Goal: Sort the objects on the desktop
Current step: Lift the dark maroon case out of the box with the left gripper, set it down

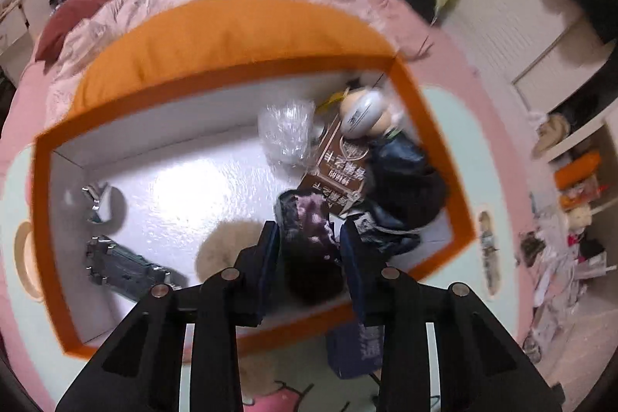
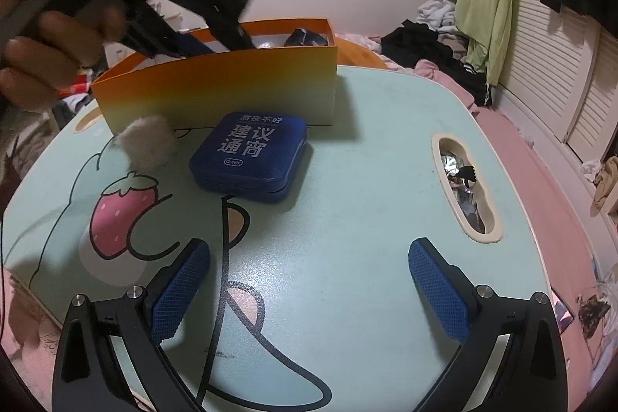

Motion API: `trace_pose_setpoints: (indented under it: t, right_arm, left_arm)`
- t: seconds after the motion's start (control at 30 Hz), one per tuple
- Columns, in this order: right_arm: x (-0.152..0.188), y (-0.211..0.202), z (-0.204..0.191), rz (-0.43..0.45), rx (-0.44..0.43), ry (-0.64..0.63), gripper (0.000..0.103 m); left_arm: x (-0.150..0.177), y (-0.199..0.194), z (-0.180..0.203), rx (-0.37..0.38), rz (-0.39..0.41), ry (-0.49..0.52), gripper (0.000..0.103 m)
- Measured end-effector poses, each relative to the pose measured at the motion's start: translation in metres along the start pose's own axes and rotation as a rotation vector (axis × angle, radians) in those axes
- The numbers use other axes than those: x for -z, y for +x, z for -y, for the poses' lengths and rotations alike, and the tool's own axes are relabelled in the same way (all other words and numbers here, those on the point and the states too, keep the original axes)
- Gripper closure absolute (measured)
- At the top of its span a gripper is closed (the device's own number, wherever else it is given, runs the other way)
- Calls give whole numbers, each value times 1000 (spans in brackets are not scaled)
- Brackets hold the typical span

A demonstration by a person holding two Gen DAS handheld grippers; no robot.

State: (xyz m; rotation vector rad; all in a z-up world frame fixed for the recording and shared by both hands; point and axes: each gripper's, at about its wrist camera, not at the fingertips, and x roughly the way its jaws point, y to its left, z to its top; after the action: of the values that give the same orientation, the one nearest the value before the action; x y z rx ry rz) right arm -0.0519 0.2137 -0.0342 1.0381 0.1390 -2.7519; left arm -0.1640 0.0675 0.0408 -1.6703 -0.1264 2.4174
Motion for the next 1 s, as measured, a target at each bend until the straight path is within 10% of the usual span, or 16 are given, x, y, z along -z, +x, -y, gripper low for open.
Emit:
trace_pose_setpoints:
  t: [0.17,0.47,0.6,1.0]
  right_arm:
    - [0,-1,0,0,-1,1,0]
    - [-1,0,-1,0,0,0,0]
    - [-1,0,-1,1,0,0,0]
    - [-1,0,-1,1,1,0,0]
  left_arm:
    - [-3,10,-5,44,-1,-3,74]
    - [30,-95,-24,266,292,1,74]
    - [72,-100,-27,385,242,46,74]
    - [111,-38,-40,378,223,-26,63]
